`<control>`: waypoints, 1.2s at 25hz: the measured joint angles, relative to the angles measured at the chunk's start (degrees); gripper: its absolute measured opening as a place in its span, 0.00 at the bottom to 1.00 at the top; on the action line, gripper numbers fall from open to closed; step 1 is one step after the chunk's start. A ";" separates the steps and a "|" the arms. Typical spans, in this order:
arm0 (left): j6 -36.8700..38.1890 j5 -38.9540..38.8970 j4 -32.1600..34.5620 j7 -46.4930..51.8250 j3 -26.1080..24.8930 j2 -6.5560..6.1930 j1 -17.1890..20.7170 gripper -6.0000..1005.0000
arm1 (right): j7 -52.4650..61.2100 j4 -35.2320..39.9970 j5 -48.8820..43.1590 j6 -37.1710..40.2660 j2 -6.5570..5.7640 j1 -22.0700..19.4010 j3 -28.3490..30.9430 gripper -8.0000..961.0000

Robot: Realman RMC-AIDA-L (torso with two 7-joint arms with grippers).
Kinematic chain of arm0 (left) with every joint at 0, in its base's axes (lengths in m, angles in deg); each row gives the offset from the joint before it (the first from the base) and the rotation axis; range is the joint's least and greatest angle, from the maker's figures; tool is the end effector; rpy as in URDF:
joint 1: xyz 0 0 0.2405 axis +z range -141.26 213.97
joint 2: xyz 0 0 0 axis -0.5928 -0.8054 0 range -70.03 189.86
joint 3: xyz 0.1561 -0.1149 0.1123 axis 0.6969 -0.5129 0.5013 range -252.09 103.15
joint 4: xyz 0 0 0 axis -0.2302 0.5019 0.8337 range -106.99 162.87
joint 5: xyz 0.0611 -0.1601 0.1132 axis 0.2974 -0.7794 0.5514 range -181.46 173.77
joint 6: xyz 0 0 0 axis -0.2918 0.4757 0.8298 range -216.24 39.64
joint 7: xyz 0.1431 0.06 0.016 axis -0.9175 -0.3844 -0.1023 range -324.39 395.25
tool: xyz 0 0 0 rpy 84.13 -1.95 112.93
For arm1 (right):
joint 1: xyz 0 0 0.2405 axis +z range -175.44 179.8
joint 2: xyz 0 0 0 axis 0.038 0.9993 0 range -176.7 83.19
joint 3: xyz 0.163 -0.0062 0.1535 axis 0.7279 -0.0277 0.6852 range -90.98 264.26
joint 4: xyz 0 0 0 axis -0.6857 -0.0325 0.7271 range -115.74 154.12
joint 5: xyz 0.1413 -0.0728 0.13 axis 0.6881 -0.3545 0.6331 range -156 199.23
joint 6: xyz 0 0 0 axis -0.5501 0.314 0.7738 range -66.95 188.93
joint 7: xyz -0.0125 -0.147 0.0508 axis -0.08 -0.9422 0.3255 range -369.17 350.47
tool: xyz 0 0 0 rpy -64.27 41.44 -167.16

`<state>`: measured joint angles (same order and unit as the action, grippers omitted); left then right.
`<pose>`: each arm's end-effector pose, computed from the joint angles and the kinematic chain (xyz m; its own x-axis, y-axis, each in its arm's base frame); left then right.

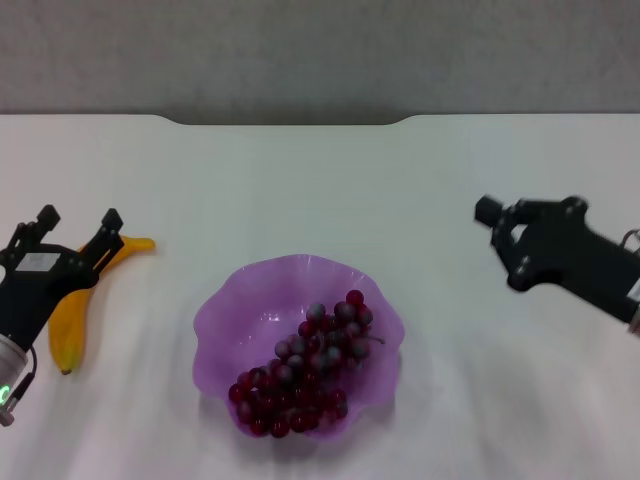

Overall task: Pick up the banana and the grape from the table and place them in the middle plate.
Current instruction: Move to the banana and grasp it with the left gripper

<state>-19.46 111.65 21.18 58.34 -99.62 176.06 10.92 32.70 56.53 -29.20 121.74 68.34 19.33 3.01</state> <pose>-0.3070 0.3213 0.0050 0.6072 0.0351 0.7937 0.7757 -0.2423 -0.5827 0.2371 0.3342 0.0018 0.8269 0.0617 -0.5590 -0.3624 -0.7017 -0.6135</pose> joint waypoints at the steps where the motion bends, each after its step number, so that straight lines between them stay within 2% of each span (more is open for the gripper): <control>1: -0.70 0.00 0.00 0.47 0.00 -0.05 -0.22 0.89 | -0.07 -0.47 -0.81 -0.32 -0.01 0.24 -0.55 0.01; 5: -4.02 -0.10 1.20 3.52 -0.03 -0.28 -1.18 0.88 | -0.66 -2.37 -2.90 -2.50 -0.03 1.01 -2.77 0.01; 9: -7.37 -0.20 3.42 5.55 -0.08 0.12 -2.05 0.87 | -2.07 -4.30 -3.24 -3.08 -0.05 1.25 -4.56 0.01; 16: -12.87 -0.63 3.60 5.25 -0.57 0.13 -2.71 0.87 | -2.42 -4.11 -2.83 -2.83 0.10 1.44 -8.60 0.01; 20: -14.00 -0.68 4.04 5.11 -0.58 0.13 -2.63 0.87 | -4.65 -3.02 -0.91 -2.36 0.27 1.06 -8.93 0.01; 24: -17.15 -0.73 4.81 5.05 -0.49 0.14 -2.56 0.87 | -9.89 0.77 6.12 -2.34 0.41 -1.90 -9.92 0.01; 27: -17.84 -0.74 5.00 5.02 -0.52 0.19 -2.44 0.87 | -15.14 5.26 11.75 -2.95 0.52 -6.28 -10.69 0.01; 28: -17.85 -0.73 5.01 5.01 -0.56 0.20 -2.40 0.87 | -17.53 6.12 15.17 -2.98 0.57 -7.63 -10.92 0.01; 29: -17.86 -0.74 5.01 4.97 -0.61 0.20 -2.37 0.87 | -22.37 6.47 22.48 -2.95 0.58 -9.59 -11.86 0.01; 30: -17.88 -0.73 5.01 4.89 -0.64 0.21 -2.35 0.87 | -22.37 6.47 22.48 -2.95 0.58 -9.59 -11.86 0.01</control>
<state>-37.33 110.92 26.19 63.22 -100.25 176.27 8.56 10.33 63.00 -6.71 118.79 68.92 9.74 -8.85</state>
